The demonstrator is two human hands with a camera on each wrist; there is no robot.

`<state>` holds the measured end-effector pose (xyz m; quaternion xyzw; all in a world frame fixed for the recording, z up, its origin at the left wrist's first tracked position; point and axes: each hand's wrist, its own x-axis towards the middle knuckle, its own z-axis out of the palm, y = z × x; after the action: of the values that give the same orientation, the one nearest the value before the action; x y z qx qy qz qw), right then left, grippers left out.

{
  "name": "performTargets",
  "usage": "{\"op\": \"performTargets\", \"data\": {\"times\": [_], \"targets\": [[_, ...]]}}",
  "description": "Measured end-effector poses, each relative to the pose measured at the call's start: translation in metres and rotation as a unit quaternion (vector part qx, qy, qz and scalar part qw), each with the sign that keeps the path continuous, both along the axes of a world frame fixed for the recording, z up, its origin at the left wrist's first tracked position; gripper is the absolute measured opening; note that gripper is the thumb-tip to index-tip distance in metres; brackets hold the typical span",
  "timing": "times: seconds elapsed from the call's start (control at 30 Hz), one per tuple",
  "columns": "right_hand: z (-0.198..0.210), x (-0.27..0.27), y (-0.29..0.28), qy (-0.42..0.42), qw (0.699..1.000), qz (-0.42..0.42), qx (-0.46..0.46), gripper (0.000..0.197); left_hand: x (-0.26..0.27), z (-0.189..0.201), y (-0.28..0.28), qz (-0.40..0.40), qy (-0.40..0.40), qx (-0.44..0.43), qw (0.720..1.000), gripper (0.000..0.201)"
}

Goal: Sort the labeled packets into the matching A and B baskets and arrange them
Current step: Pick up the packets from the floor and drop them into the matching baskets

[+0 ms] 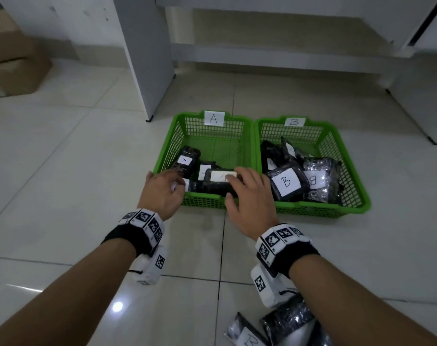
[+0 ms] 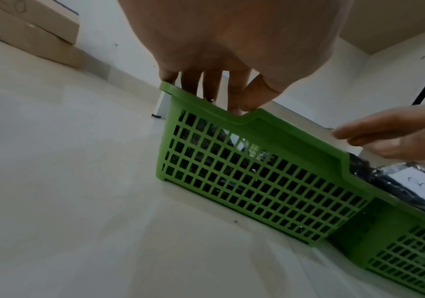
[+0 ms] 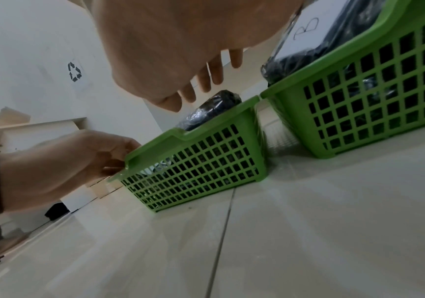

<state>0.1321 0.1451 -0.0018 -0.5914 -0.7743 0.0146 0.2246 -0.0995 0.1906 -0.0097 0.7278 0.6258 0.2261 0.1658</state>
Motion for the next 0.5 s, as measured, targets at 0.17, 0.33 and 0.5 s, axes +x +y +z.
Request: {"op": "performTargets", "data": {"times": [0.17,0.33,0.5], "targets": [[0.013,0.023,-0.051,0.031,0.999,-0.006,0.011,0.033,-0.001,0.007,-0.019,0.007,0.057,0.048,0.997,0.037],[0.008,0.068,-0.126,-0.024,0.996,-0.025,-0.085,0.034,0.025,0.025,-0.079,-0.128,0.075,0.132,0.98,0.03],[0.009,0.107,-0.178,-0.061,0.976,-0.035,-0.208,0.035,0.075,0.007,-0.144,-0.355,0.09,0.022,0.93,0.026]]}}
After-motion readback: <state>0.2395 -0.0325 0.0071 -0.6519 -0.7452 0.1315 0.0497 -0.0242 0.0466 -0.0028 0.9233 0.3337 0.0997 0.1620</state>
